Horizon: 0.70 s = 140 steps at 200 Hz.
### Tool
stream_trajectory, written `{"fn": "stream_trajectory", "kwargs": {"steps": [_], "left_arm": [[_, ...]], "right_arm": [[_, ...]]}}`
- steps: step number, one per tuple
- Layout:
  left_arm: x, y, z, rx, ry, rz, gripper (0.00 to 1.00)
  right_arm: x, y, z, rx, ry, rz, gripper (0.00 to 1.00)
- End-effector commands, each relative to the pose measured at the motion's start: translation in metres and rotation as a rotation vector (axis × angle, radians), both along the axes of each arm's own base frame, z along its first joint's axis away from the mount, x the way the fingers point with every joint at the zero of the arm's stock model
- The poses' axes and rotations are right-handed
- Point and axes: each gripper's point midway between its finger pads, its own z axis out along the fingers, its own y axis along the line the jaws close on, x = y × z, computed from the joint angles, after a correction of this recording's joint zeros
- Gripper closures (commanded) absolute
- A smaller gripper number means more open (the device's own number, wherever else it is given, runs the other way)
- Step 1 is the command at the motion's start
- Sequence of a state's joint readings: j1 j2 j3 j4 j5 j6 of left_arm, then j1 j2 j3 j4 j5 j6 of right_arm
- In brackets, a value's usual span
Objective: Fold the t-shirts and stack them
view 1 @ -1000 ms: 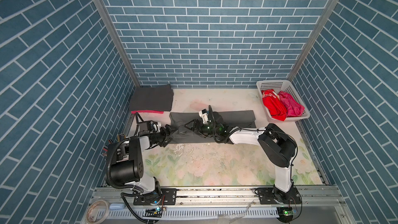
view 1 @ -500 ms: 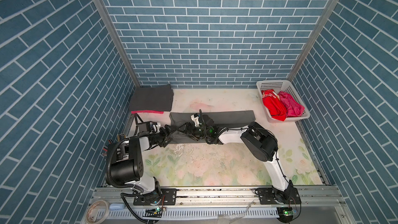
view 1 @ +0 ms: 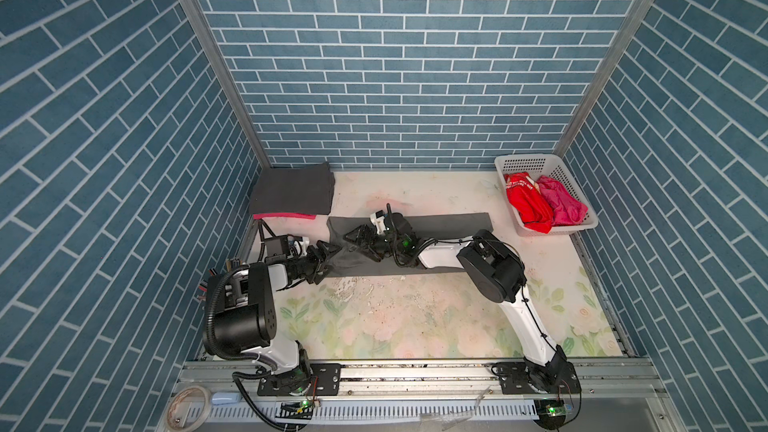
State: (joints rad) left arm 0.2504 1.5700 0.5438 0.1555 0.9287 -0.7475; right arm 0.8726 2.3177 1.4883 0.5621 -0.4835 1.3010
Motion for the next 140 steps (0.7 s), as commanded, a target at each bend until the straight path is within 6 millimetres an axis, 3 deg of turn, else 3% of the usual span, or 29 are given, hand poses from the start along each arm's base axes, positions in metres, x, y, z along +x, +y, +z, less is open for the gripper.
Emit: {"fn": "stream_trajectory", "kwargs": {"steps": [1,24,48,87,118,140], "left_arm": [[-0.020,0.008,-0.037,0.055,0.138,0.048,0.13],[-0.019,0.009,-0.036,0.055,0.139,0.051,0.13],[-0.019,0.009,-0.035,0.058,0.133,0.050,0.12],[-0.014,0.012,-0.030,0.075,0.117,0.054,0.12],[-0.016,0.013,-0.030,0.081,0.120,0.057,0.13],[-0.016,0.013,-0.030,0.081,0.119,0.059,0.12]], "right_arm": [[0.041,-0.021,0.010,-0.012,-0.025,-0.076,0.03],[0.075,-0.051,0.020,-0.021,-0.067,-0.141,0.03],[0.083,-0.073,0.043,-0.034,-0.124,-0.151,0.03],[0.043,-0.075,0.066,-0.072,-0.214,-0.043,0.03],[0.000,-0.055,0.057,-0.074,-0.199,0.025,0.03],[-0.019,-0.035,0.045,-0.009,-0.146,0.059,0.03]]}}
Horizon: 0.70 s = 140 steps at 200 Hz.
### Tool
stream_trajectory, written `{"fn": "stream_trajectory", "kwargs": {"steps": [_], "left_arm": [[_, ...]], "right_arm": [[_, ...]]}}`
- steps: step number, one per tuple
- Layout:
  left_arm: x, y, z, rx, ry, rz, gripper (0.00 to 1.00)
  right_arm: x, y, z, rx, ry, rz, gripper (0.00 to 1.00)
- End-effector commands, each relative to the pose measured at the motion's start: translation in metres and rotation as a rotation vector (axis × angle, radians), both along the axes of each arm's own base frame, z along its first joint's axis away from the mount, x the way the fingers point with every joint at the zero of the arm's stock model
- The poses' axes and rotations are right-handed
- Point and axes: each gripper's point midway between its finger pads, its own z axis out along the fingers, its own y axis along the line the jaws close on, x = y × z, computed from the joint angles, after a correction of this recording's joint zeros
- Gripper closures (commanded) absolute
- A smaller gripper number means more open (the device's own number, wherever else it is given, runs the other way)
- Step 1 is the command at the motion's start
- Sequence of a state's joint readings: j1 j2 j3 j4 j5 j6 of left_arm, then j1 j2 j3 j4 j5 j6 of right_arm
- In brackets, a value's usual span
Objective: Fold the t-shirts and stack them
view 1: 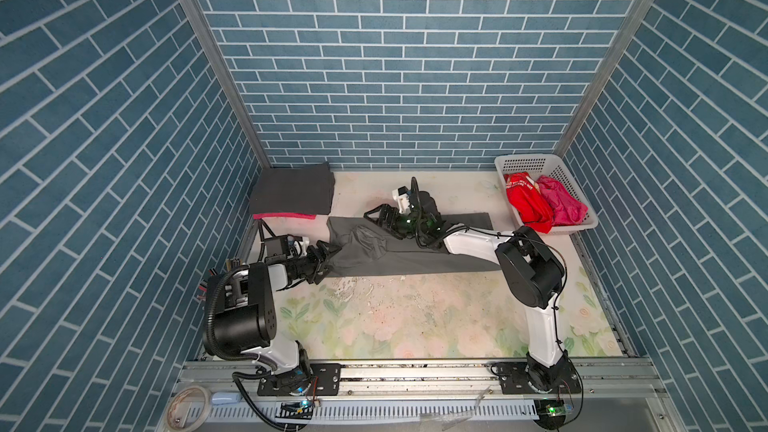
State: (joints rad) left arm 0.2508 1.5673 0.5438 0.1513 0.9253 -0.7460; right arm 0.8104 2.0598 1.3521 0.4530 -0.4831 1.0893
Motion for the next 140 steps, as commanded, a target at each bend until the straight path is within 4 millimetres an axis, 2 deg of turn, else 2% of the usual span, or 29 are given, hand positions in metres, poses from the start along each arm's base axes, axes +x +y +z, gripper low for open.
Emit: {"fn": "stream_trajectory", "kwargs": {"steps": [1,25,52,71,102,124,140], "left_arm": [[-0.015,0.012,-0.030,0.078,0.118,0.058,0.12],[-0.016,0.014,-0.030,0.074,0.119,0.061,0.13],[-0.016,0.015,-0.031,0.069,0.120,0.064,0.13],[-0.017,0.015,-0.031,0.067,0.122,0.067,0.13],[-0.018,0.015,-0.033,0.065,0.128,0.066,0.12],[-0.017,0.015,-0.034,0.067,0.130,0.068,0.13],[-0.018,0.016,-0.035,0.068,0.134,0.068,0.13]], "right_arm": [[-0.025,0.017,-0.025,0.020,0.063,0.060,0.03],[-0.031,0.038,-0.043,0.038,0.115,0.099,0.03],[-0.016,0.037,-0.073,0.001,0.145,0.063,0.02],[0.003,0.022,-0.091,-0.022,0.145,0.028,0.02],[0.037,-0.015,-0.116,-0.116,0.133,-0.039,0.02],[0.055,-0.036,-0.123,-0.125,0.136,-0.064,0.02],[0.062,-0.041,-0.118,-0.115,0.131,-0.054,0.02]]}}
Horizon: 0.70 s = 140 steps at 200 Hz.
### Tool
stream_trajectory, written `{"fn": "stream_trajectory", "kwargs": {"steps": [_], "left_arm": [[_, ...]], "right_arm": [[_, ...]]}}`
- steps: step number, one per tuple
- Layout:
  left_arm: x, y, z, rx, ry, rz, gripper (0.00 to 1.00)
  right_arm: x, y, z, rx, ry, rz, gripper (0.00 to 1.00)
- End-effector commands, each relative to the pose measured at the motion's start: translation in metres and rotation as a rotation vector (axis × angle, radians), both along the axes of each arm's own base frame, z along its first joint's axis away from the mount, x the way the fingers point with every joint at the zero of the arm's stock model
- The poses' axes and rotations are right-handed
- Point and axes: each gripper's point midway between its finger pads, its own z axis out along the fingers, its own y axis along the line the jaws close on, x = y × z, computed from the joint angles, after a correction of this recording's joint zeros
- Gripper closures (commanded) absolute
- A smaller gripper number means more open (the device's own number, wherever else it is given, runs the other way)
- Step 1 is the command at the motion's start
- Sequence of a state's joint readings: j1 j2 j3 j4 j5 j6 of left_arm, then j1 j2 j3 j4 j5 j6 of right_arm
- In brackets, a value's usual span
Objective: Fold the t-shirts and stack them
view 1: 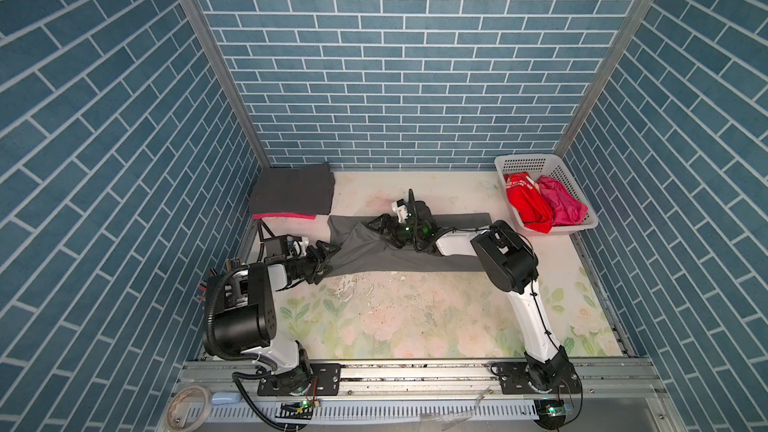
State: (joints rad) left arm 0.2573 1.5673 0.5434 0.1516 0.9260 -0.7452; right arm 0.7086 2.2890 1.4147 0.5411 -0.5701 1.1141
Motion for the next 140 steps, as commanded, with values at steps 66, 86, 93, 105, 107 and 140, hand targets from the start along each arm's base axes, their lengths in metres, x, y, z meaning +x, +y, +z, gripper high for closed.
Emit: {"fn": "stream_trajectory", "kwargs": {"steps": [66,86,93,105,107,140], "left_arm": [[-0.001,0.022,-0.013,0.124,0.089,0.062,0.13],[0.013,0.028,0.013,0.239,0.039,0.038,0.13],[0.018,0.030,0.023,0.292,0.020,0.031,0.12],[0.027,0.033,0.041,0.379,-0.017,0.032,0.13],[0.027,0.033,0.043,0.398,-0.018,0.029,0.13],[0.035,0.022,0.082,0.798,-0.112,0.015,0.13]], "right_arm": [[0.018,-0.056,0.069,-0.173,-0.222,0.056,0.02],[0.020,-0.079,0.083,-0.292,-0.341,0.065,0.02],[0.021,-0.087,0.083,-0.337,-0.374,0.070,0.02],[0.026,-0.102,0.080,-0.423,-0.436,0.077,0.02],[0.026,-0.104,0.078,-0.440,-0.441,0.082,0.02],[0.046,-0.140,0.054,-0.772,-0.636,0.187,0.02]]}}
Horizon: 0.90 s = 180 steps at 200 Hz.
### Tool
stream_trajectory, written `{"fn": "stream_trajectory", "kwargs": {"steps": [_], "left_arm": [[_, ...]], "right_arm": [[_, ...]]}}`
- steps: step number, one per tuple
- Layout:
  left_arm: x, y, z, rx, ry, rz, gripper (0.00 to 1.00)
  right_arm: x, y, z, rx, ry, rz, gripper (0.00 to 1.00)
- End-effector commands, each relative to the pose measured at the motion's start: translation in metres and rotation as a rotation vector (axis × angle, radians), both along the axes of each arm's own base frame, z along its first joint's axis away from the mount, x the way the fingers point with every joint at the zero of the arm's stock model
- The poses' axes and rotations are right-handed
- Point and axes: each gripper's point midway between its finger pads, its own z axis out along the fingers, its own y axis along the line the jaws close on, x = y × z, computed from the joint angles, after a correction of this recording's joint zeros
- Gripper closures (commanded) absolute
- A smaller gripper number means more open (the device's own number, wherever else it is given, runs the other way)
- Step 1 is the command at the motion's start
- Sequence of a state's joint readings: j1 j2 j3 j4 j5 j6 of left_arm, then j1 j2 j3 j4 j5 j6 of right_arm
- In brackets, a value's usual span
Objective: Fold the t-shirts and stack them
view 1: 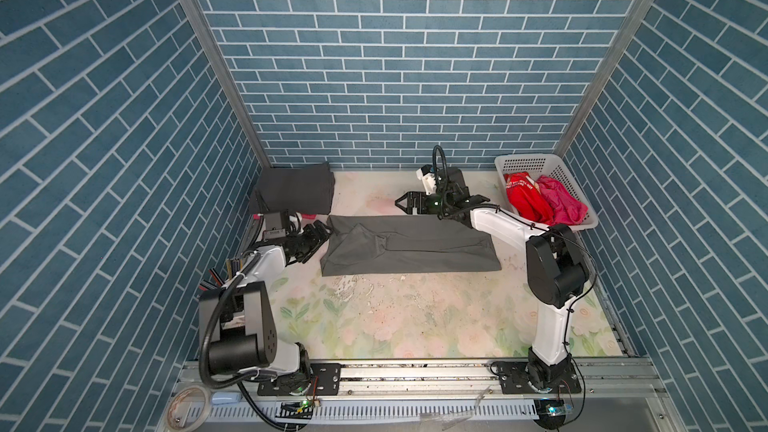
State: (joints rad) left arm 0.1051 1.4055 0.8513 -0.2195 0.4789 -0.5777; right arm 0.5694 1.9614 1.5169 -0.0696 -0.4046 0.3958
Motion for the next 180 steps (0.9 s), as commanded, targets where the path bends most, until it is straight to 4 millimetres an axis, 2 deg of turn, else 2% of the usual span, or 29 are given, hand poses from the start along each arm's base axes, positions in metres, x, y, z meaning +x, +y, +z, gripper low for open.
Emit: {"fn": "stream_trajectory", "kwargs": {"steps": [1,20,34,45,55,69,90,109,127,162,180], "left_arm": [[-0.010,0.005,0.011,0.343,0.005,0.020,0.12],[-0.014,-0.008,0.015,0.379,-0.030,0.038,0.13],[-0.023,-0.010,-0.001,0.251,0.027,0.084,0.13],[-0.026,-0.029,-0.008,0.081,0.021,-0.023,0.13],[-0.031,-0.038,-0.012,0.015,0.025,-0.054,0.13],[-0.034,-0.042,-0.007,0.060,0.001,-0.058,0.13],[-0.041,-0.053,0.001,0.118,-0.031,-0.087,0.12],[-0.053,-0.067,-0.008,0.090,-0.007,-0.126,0.13],[-0.066,-0.075,-0.018,0.095,0.019,-0.147,0.12],[-0.080,-0.073,-0.034,0.109,0.059,-0.137,0.13],[-0.082,-0.072,-0.037,0.117,0.073,-0.140,0.13]], "right_arm": [[0.006,-0.040,-0.048,-0.395,-0.129,0.076,0.02],[0.018,-0.051,-0.069,-0.538,-0.178,0.107,0.02],[0.027,-0.050,-0.081,-0.598,-0.206,0.149,0.03],[0.032,-0.047,-0.095,-0.637,-0.210,0.193,0.08],[0.033,-0.042,-0.104,-0.651,-0.203,0.249,0.10],[0.034,-0.039,-0.120,-0.682,-0.189,0.313,0.19],[0.036,-0.033,-0.134,-0.699,-0.180,0.369,0.22],[0.034,-0.025,-0.145,-0.693,-0.185,0.419,0.23],[0.032,-0.020,-0.158,-0.705,-0.181,0.451,0.30],[0.030,-0.022,-0.179,-0.734,-0.143,0.477,0.42],[0.028,-0.025,-0.184,-0.742,-0.126,0.488,0.53]]}}
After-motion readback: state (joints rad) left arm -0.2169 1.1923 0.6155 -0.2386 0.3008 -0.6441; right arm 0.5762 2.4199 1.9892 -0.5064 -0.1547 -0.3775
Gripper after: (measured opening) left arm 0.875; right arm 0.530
